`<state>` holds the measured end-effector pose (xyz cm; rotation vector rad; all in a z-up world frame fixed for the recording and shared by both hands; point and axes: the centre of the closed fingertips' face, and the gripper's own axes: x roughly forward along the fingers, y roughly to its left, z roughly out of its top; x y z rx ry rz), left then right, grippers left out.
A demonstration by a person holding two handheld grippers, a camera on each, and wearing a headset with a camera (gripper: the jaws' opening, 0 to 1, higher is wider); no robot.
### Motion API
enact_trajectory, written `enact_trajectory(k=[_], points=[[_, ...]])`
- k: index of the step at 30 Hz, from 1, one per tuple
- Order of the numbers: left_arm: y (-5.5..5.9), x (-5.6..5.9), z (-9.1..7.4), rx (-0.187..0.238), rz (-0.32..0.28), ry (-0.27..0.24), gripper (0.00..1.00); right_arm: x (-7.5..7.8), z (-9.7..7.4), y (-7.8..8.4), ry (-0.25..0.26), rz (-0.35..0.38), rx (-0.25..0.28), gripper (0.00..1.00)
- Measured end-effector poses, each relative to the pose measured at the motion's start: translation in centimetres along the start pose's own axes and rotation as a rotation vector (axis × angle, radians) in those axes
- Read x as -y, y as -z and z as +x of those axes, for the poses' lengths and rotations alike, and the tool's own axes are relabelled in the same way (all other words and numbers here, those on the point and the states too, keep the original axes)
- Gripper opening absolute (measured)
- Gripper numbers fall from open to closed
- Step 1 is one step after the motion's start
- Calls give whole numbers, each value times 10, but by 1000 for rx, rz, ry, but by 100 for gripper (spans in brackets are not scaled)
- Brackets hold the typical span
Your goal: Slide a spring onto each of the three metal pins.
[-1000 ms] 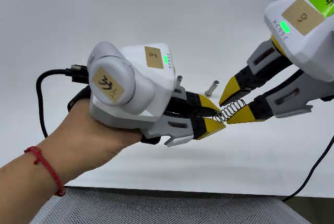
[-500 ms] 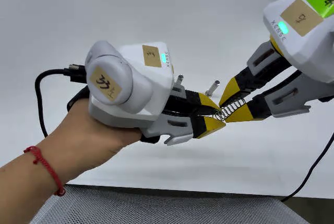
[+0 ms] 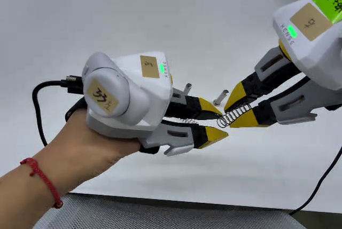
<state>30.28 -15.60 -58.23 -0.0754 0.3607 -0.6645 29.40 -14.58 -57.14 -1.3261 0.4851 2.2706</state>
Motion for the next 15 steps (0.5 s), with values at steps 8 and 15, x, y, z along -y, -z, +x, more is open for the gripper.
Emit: enact_trajectory(k=[8,15], points=[[9,-10,-22,12,-13,-54,25,14,-8,-6,38,45,27,12],[19,-22,-48,21,-23,-119,38,29,-10,-7,84,82,30,12]])
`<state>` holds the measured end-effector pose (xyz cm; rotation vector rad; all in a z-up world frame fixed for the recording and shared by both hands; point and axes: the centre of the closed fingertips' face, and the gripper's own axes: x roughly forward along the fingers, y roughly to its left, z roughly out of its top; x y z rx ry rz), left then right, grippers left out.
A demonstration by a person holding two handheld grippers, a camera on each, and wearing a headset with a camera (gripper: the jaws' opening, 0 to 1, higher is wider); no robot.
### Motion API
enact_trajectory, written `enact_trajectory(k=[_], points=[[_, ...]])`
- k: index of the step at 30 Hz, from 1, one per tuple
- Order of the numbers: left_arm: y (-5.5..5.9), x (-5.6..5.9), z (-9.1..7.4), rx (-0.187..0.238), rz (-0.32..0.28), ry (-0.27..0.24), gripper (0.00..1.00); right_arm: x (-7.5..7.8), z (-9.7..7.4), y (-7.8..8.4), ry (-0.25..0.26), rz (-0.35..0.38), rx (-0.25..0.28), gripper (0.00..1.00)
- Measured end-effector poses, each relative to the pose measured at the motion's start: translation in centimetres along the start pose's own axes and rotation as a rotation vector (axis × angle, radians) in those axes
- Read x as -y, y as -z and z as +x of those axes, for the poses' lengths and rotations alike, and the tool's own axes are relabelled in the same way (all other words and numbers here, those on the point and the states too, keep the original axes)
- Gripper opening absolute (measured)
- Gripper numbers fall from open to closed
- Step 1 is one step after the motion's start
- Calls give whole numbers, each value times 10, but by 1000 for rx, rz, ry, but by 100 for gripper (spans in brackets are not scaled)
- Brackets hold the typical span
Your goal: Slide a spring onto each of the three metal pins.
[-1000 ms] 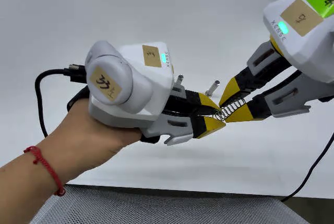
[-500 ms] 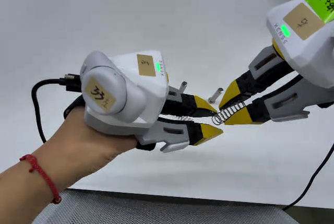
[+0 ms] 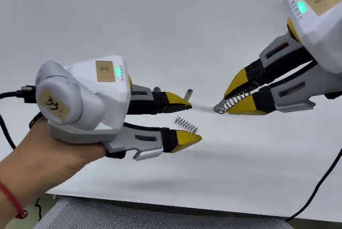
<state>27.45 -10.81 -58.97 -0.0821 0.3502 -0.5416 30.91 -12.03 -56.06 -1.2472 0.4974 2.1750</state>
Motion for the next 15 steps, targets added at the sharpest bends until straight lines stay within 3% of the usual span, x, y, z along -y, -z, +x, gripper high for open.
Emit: enact_trajectory(k=[10,15], points=[[16,-21,-33,14,-6,-84,51,21,9,-3,38,16,-47,12],[20,-32,-45,27,-10,-123,64,40,15,-3,62,17,-71,12]])
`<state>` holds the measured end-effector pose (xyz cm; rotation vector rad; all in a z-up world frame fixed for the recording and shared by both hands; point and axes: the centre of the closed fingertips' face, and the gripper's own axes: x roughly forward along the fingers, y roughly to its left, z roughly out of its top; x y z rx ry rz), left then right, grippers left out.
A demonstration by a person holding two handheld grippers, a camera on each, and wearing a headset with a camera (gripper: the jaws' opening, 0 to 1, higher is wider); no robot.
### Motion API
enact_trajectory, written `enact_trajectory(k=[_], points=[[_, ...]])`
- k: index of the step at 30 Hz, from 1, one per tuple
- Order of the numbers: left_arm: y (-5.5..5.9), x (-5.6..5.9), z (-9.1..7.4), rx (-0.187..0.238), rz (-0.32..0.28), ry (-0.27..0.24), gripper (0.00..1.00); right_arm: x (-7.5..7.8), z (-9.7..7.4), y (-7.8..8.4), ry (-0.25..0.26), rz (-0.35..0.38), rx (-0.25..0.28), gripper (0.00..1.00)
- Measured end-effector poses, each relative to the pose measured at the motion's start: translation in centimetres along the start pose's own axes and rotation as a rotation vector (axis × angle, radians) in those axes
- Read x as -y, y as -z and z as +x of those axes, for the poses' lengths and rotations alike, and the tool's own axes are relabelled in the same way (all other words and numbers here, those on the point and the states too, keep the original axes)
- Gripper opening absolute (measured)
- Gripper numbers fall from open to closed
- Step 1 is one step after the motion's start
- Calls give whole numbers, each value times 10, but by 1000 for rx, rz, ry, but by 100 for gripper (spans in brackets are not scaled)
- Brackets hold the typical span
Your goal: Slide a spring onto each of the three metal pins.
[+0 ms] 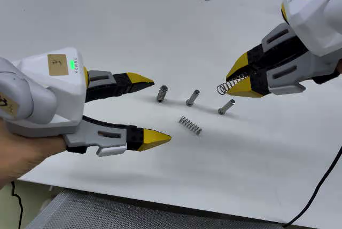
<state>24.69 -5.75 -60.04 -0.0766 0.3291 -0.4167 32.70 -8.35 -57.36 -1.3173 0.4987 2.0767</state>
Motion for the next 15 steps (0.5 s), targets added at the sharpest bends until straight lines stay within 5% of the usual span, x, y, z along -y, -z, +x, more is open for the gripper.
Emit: enact_trajectory(k=[15], points=[[8,-15,-12,56,-46,-31,91,38,44,14,8,9,-83,12]])
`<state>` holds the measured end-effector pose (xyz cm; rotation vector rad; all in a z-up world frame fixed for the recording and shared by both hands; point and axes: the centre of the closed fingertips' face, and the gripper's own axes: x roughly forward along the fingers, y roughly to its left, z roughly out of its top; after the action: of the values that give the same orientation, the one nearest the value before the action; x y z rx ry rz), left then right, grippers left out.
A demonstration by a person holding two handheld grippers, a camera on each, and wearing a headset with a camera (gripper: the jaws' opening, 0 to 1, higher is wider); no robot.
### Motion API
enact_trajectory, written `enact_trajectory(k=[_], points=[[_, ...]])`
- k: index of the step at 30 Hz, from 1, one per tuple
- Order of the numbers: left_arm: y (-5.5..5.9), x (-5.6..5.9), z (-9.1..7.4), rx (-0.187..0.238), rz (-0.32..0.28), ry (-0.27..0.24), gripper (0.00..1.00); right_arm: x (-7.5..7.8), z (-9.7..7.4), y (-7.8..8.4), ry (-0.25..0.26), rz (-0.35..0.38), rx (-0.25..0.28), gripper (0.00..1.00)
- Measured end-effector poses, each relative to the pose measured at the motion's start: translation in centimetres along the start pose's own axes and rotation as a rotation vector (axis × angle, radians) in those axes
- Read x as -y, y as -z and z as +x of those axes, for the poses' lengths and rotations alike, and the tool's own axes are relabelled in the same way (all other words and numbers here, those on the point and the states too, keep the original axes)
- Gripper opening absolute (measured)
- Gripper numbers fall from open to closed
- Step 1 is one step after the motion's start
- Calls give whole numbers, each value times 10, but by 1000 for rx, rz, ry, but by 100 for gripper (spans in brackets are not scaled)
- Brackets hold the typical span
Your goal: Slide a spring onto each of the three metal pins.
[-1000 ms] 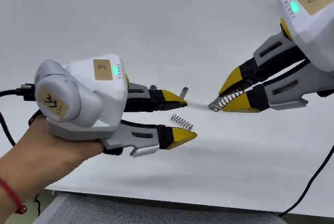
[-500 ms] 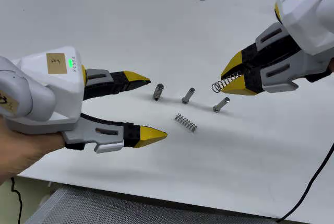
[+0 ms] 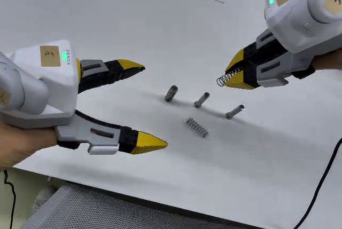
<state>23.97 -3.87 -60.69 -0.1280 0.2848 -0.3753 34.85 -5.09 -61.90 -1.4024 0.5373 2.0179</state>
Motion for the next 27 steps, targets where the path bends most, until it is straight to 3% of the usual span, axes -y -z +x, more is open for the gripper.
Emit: enact_trajectory(k=[13,27], points=[[6,-2,0,16,-39,9,100,9,36,18,-27,44,-53,12],[8,-3,1,22,-50,6,100,9,52,27,-57,58,-84,12]])
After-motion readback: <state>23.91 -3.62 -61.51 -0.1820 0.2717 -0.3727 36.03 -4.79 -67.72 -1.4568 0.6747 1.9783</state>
